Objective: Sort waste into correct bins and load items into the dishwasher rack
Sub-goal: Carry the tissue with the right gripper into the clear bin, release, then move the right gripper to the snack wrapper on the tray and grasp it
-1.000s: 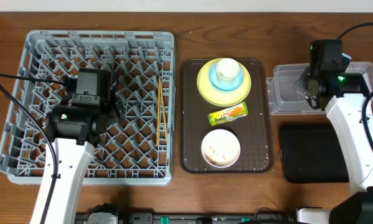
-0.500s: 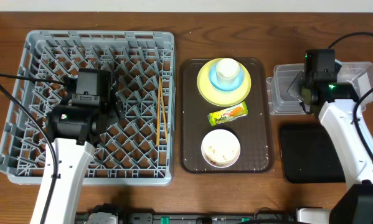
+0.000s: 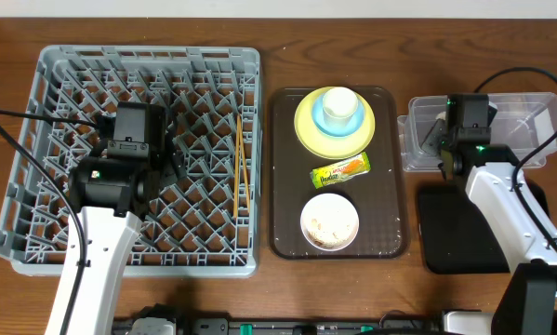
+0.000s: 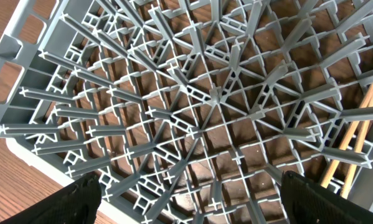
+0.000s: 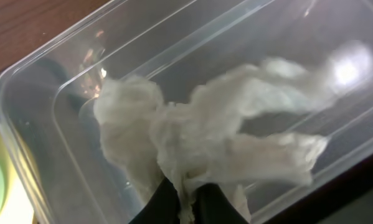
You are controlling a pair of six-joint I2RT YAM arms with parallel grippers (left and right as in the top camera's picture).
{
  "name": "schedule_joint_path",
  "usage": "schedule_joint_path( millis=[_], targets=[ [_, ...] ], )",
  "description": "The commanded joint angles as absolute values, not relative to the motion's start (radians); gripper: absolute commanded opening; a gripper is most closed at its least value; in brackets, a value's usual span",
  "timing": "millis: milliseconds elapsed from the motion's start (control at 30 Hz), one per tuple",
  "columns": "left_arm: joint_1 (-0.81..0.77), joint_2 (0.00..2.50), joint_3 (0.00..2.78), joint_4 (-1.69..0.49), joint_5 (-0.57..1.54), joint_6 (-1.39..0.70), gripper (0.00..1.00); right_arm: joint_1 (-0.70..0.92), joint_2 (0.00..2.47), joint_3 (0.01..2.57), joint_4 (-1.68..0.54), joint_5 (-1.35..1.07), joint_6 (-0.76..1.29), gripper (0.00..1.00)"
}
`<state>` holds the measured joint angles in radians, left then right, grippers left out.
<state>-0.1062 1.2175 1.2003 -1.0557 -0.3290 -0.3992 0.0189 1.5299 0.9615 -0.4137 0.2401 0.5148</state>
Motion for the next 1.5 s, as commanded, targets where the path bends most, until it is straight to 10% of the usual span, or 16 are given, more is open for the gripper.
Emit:
schedule_joint_path(
  millis=[0,533,1467],
  targets=[
    [-0.102,1.220,1.195,-1.061,-0.349,-0.405,0.93,0.013,1.532,0.950,-0.403,0.216,0.508,0.12],
    [-0.102,1.220,1.195,-1.061,-0.349,-0.405,0.93,0.012,1.532,0.950,-0.377,0.205,0.502,0.49],
    [-0.102,1.219,1.195,-1.061,-0.349,-0.405,0.93,0.241,1.489,1.082,-0.475,-0.034,0.290,0.47]
  ],
)
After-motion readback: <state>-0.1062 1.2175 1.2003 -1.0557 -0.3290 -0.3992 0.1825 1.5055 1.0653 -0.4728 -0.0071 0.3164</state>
